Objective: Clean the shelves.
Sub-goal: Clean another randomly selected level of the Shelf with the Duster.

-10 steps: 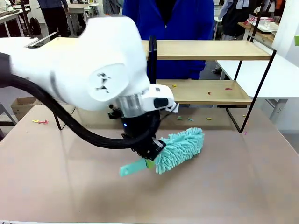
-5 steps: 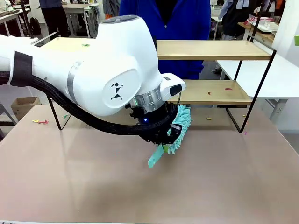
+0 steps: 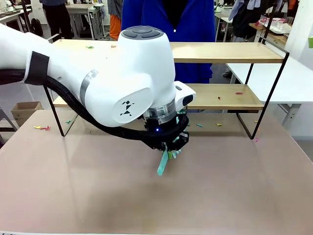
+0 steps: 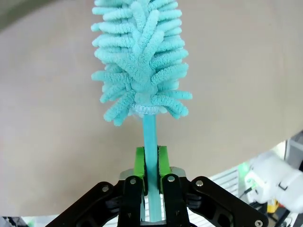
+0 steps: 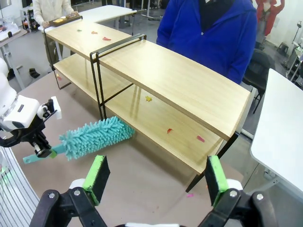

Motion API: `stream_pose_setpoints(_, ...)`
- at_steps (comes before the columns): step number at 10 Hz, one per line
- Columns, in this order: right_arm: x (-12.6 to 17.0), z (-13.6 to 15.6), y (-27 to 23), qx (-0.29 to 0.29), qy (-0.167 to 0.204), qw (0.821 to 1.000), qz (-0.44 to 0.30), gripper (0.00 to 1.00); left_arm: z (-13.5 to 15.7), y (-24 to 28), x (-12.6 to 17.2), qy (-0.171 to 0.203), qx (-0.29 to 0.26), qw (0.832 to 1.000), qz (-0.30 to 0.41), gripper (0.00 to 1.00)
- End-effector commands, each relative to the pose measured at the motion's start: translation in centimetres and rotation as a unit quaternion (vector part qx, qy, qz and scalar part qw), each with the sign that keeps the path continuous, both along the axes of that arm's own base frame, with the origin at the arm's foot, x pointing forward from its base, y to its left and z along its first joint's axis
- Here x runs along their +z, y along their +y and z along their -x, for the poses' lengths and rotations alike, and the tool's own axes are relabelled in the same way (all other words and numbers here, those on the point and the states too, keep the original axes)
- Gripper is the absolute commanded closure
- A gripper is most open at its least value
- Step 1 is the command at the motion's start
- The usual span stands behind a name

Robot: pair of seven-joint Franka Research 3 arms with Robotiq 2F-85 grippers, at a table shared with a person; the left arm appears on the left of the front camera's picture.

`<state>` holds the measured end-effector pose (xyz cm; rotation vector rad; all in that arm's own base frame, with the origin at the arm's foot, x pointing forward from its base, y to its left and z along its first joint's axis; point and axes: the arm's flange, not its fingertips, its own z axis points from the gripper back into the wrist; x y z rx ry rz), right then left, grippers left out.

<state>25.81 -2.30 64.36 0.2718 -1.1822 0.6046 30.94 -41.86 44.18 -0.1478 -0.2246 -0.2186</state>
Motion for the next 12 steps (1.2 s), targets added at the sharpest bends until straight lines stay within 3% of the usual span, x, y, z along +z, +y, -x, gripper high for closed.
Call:
stream_pose_setpoints(1, 0.0, 0.0, 0.0, 0.0, -0.002, 1.0, 0.001, 0.0, -2.1, -2.6, 0.0, -0.033, 0.053, 0.998, -0.004, 0.87)
stream_pose_setpoints(5, 0.0, 0.0, 0.0, 0.0, -0.002, 1.0, 0.001, 0.0, -8.4, -4.7, -1.9, -0.031, 0.054, 0.998, 0.009, 0.87)
stream_pose_setpoints(8, 0.0, 0.0, 0.0, 0.0, -0.002, 1.0, 0.001, 0.0, -9.8, -5.5, -3.0, -0.054, 0.059, 0.997, -0.004, 0.87)
stream_pose_setpoints(12, 0.0, 0.0, 0.0, 0.0, -0.002, 1.0, 0.001, 0.0, -10.9, -6.3, -4.4, -0.008, 0.034, 0.999, -0.026, 0.87)
